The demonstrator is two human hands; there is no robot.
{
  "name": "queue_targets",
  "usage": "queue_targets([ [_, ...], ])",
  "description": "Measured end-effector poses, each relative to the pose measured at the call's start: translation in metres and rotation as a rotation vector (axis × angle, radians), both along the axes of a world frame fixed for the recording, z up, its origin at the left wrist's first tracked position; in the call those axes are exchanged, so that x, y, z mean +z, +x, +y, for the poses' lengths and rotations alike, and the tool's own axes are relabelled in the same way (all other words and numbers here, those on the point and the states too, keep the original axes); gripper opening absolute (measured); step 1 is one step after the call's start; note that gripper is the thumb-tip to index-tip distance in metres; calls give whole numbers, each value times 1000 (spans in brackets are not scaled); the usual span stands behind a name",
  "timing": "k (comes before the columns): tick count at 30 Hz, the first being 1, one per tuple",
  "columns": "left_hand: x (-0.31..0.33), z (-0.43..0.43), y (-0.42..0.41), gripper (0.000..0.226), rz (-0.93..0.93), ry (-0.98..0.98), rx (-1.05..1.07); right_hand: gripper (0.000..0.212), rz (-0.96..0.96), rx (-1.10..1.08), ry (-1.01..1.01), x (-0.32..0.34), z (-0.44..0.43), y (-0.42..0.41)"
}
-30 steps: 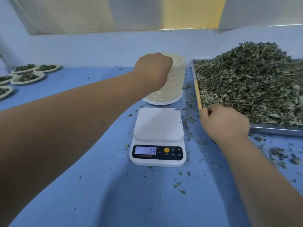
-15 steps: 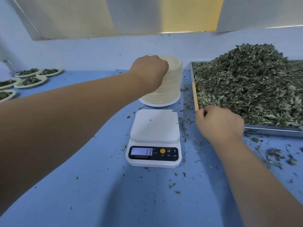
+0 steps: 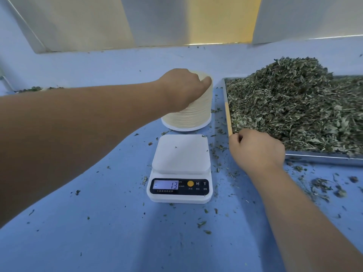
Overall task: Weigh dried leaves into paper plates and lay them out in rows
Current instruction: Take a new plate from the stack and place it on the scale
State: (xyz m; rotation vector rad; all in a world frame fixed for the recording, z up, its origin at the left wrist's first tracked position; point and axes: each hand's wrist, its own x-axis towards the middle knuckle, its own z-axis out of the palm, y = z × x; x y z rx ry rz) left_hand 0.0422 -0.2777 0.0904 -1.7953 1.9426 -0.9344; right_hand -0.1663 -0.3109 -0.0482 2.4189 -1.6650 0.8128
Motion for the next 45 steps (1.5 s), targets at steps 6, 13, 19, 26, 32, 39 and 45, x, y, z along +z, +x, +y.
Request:
queue_targets([
  [6,6,6,5,35,253,-249,-3,41,-5,-8,-6,0,1,1],
  [13,-10,31,37,35,1150,-701,76,38,-14,0,-11,1,5,-1],
  [19,-62,56,34,33,1393,-867,-93,17,-115,24,-63,2,9,2],
  [26,-103,95,26,30,1523,-840,-207,44,-495,342,3,5,27,16],
  [32,-136,110,31,35,1640,-752,-143,52,-401,510,-21,1,36,19],
  [39,-143,111,49,35,1803,-713,-11,49,-252,547,-21,4,34,19],
  [45,-147,111,59,47,1737,-652,86,56,-168,506,-69,6,37,18],
])
